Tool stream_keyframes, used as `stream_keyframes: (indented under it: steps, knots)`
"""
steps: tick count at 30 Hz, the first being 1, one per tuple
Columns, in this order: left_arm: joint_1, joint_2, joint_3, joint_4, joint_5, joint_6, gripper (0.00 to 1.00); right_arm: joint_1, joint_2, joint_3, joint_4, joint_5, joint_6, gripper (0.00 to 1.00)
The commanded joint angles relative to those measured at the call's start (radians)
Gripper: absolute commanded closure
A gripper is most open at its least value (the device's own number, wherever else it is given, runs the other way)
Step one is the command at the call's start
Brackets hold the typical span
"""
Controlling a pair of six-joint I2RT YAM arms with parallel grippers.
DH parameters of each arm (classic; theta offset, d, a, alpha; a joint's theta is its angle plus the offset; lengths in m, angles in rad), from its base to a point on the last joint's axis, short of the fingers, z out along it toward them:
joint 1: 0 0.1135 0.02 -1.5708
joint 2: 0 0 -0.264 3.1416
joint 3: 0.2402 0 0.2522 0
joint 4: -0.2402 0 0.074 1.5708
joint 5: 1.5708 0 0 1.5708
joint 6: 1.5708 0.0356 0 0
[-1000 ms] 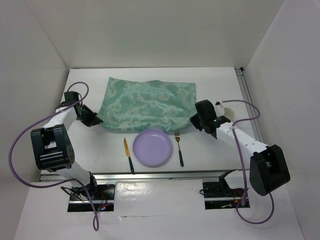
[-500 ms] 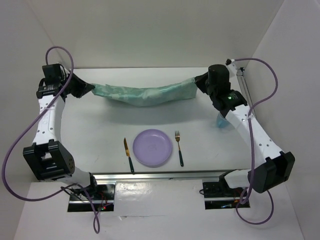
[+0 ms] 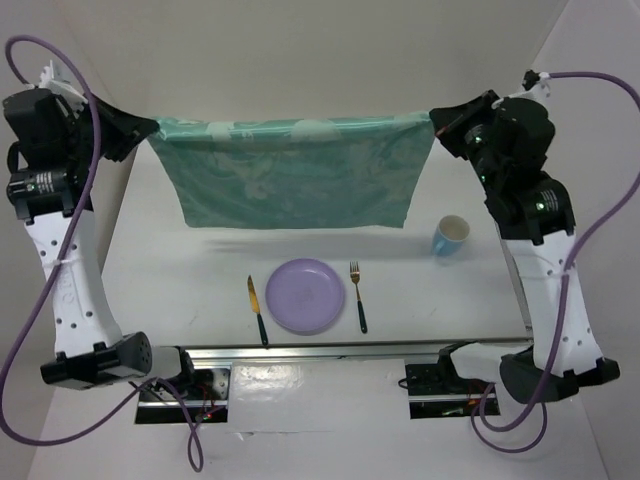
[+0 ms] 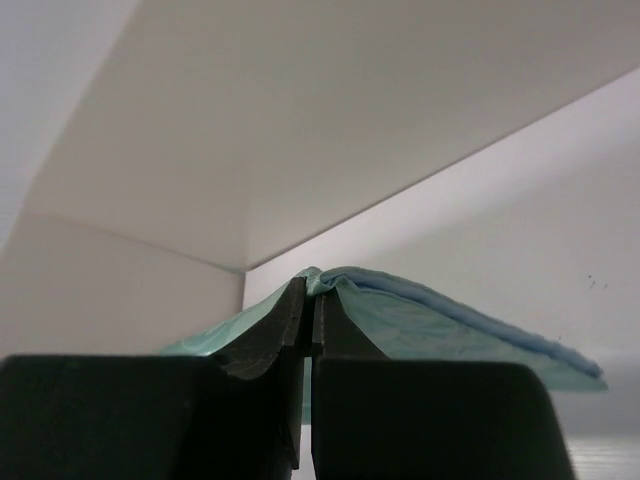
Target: Set the dinner table for one person
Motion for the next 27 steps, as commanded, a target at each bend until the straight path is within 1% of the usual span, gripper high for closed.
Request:
stream_keyframes:
  steps: [1,5,7,8,11,13,16,18,19,20,21,23,24,27]
  knots:
    - [0.012,-0.071,0.078,-0.027,-0.012,0.037,1.00,-0.012,-0.065,0.061,-0.059,-0.010,-0.033,1.00]
    - [0.012,-0.085,0.054,0.019,0.028,0.028,1.00,-0.012,-0.074,0.061,-0.050,-0.011,-0.043,1.00]
    - [0.012,-0.071,0.054,0.047,0.037,0.028,1.00,-0.012,-0.045,0.081,-0.041,-0.011,-0.053,1.00]
    - [0.012,-0.039,0.069,0.047,0.063,0.028,1.00,-0.012,-0.016,0.081,-0.010,-0.011,-0.053,1.00]
    - [0.012,0.025,0.147,0.036,0.077,0.057,1.00,-0.012,0.045,0.105,0.019,-0.020,-0.081,1.00]
    - [0.012,0.091,0.181,0.027,0.077,0.071,1.00,-0.023,0.114,0.130,0.054,-0.031,-0.090,1.00]
    - [0.003,0.189,0.241,0.027,0.077,0.083,1.00,-0.064,0.199,0.156,0.137,-0.081,-0.090,1.00]
    - [-0.007,0.234,0.250,0.076,0.099,0.083,1.00,-0.093,0.255,0.214,0.160,-0.092,-0.090,1.00]
    - [-0.016,0.284,0.262,0.108,0.117,0.074,1.00,-0.103,0.313,0.236,0.175,-0.106,-0.090,1.00]
    - [-0.016,0.311,0.276,0.108,0.117,0.074,1.00,-0.112,0.341,0.260,0.175,-0.119,-0.090,1.00]
    - [-0.028,0.337,0.302,0.164,0.167,0.065,1.00,-0.122,0.401,0.317,0.186,-0.142,-0.090,1.00]
    - [-0.051,0.395,0.347,0.202,0.204,0.052,1.00,-0.136,0.447,0.362,0.200,-0.142,-0.090,1.00]
    - [-0.069,0.451,0.409,0.212,0.205,0.052,1.00,-0.146,0.463,0.372,0.233,-0.153,-0.090,1.00]
    - [-0.079,0.548,0.530,0.237,0.205,0.020,1.00,-0.158,0.509,0.405,0.269,-0.175,-0.081,1.00]
